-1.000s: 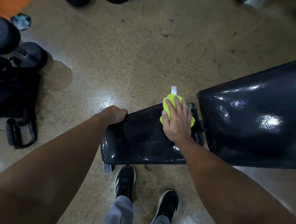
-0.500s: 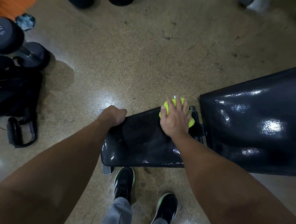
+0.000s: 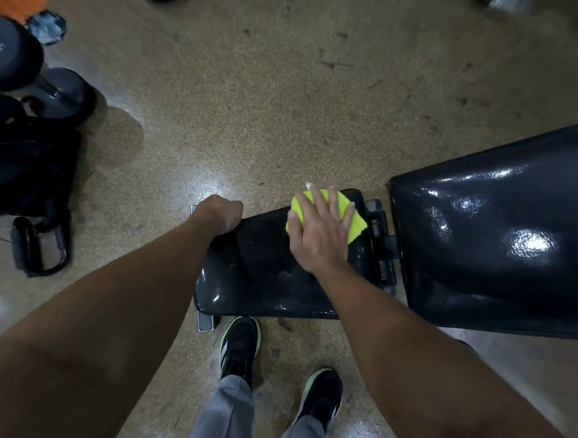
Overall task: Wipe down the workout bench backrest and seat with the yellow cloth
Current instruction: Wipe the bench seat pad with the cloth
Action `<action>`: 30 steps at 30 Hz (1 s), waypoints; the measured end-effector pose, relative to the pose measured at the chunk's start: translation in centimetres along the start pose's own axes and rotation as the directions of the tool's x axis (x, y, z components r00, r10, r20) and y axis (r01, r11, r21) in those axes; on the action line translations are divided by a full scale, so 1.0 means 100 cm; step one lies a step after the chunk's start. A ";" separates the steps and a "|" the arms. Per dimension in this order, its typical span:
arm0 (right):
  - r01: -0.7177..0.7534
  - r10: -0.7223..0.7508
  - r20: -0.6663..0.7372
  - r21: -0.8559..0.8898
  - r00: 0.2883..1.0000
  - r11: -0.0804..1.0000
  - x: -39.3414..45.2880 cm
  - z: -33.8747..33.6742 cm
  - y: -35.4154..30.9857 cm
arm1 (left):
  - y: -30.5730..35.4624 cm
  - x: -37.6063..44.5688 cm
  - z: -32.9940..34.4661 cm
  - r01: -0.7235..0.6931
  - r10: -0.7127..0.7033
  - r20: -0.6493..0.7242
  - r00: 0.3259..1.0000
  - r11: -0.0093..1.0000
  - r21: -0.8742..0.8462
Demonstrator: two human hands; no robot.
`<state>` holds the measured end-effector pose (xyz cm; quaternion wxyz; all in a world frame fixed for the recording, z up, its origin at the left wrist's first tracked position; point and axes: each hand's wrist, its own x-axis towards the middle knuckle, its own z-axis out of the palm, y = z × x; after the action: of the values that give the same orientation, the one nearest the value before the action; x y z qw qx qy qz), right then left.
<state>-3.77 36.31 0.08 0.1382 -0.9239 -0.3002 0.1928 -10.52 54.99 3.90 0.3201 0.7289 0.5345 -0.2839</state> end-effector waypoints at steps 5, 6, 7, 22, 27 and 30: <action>0.036 -0.036 -0.008 0.000 0.999 0.999 -0.004 -0.003 0.029 | -0.011 -0.001 -0.009 -0.006 0.012 0.048 0.999 0.995 -0.104; -0.013 0.013 -0.008 -0.004 1.000 1.000 0.003 -0.005 0.032 | -0.016 -0.002 -0.011 -0.013 0.019 0.048 0.999 0.992 -0.123; -0.061 0.061 -0.003 -0.009 0.998 0.998 0.010 -0.006 0.032 | -0.022 -0.003 -0.012 -0.015 0.022 0.044 0.999 0.989 -0.144; -0.109 0.109 0.012 -0.004 0.994 0.994 0.014 -0.004 0.009 | -0.044 -0.011 0.003 0.065 -0.161 -0.153 0.975 0.865 -0.498; -0.008 0.008 -0.028 -0.003 1.000 1.000 0.005 -0.005 0.037 | -0.043 -0.012 0.006 0.050 -0.167 -0.225 0.960 0.891 -0.451; -0.133 0.134 -0.022 0.070 0.991 0.989 0.020 -0.007 0.041 | -0.044 -0.005 0.009 0.052 -0.175 -0.260 0.950 0.907 -0.418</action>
<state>0.05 34.23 -1.33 0.1605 -0.9392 -0.2290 0.1994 -14.98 54.97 2.99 0.3647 0.6476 0.6649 -0.0744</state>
